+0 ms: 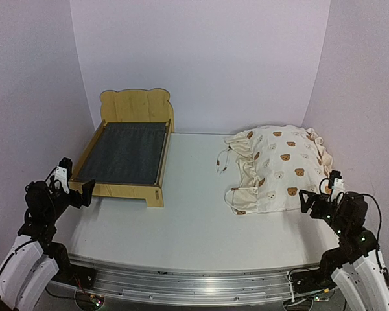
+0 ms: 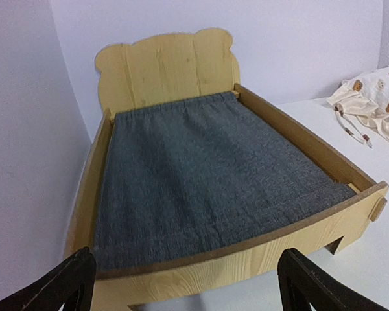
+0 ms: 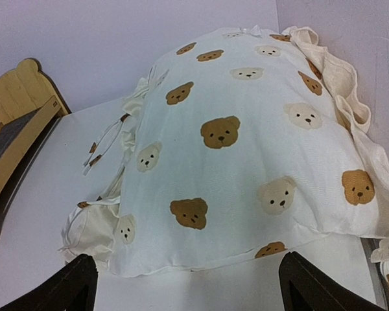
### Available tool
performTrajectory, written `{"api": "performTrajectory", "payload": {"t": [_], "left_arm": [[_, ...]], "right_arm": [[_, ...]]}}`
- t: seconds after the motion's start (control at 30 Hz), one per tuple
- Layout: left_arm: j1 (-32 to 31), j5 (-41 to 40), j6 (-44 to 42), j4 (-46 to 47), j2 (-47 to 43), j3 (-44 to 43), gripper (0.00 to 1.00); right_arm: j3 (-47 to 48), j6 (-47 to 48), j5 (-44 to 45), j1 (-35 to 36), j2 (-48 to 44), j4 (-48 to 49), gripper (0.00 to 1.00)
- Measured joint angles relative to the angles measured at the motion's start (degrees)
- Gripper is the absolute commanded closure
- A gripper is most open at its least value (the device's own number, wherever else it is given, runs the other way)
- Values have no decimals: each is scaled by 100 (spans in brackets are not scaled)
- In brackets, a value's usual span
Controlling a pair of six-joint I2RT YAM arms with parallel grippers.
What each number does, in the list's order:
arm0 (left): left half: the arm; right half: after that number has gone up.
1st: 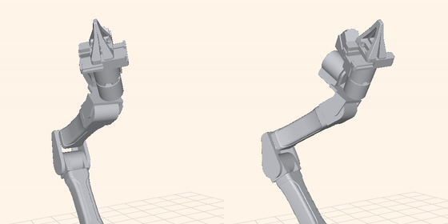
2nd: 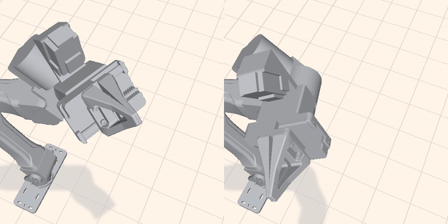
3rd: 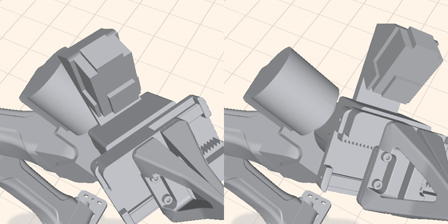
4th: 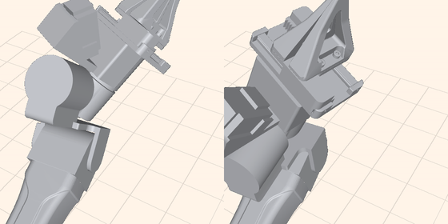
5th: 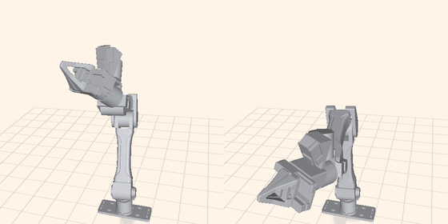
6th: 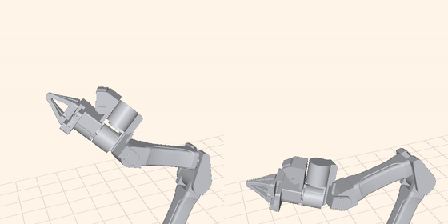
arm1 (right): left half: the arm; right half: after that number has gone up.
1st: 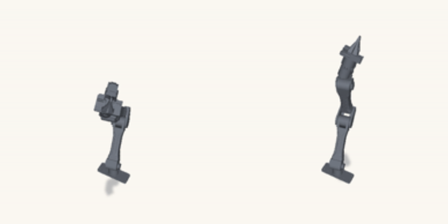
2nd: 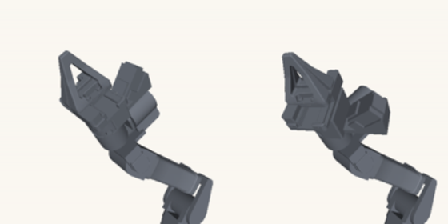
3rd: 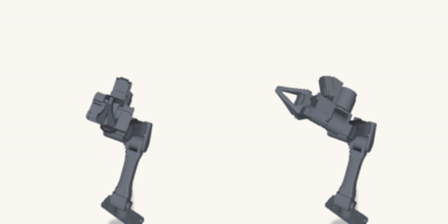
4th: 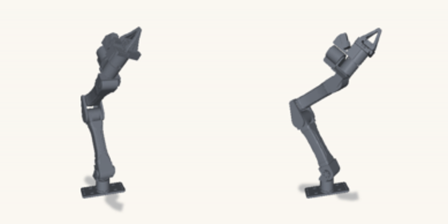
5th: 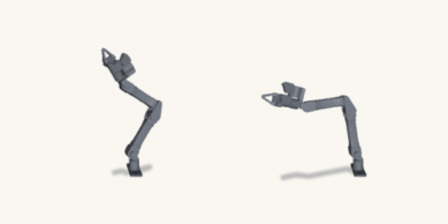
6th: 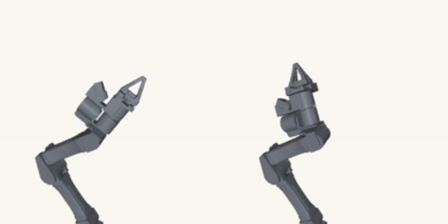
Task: Set up the pet bed
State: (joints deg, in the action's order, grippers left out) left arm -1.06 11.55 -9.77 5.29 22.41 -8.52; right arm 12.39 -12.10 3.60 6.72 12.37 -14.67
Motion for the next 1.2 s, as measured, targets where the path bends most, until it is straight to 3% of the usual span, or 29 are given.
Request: {"api": "performTrajectory", "payload": {"t": [0.13,0.3,0.37,0.5,0.73,0.87,1.03,1.2], "left_arm": [[8,779,-1028,-698,745,-1149,0],[-16,2660,-3524,-3182,2957,-3805,10],[-85,2917,-4360,-4214,3910,-4700,16],[-473,2603,-5534,-5605,5647,-5815,17],[-1371,1694,-6258,-6252,6727,-5976,29],[-1535,1323,-6312,-6048,6783,-6010,39],[-1620,1037,-6281,-5635,7037,-6010,41],[-1625,958,-6277,-5385,7371,-6019,61]], "right_arm": [[565,-31,-260,0,639,-4,2],[1432,-200,-865,0,1731,29,6],[1878,-361,-1246,0,2337,21,10],[2570,-720,-1865,0,3374,113,15],[3615,-1563,-2131,252,4624,134,19],[4191,-1657,-1741,1099,5119,197,19],[4690,-1640,-1500,2119,5943,294,19],[4975,-1631,-1384,2618,6836,344,18]]}}
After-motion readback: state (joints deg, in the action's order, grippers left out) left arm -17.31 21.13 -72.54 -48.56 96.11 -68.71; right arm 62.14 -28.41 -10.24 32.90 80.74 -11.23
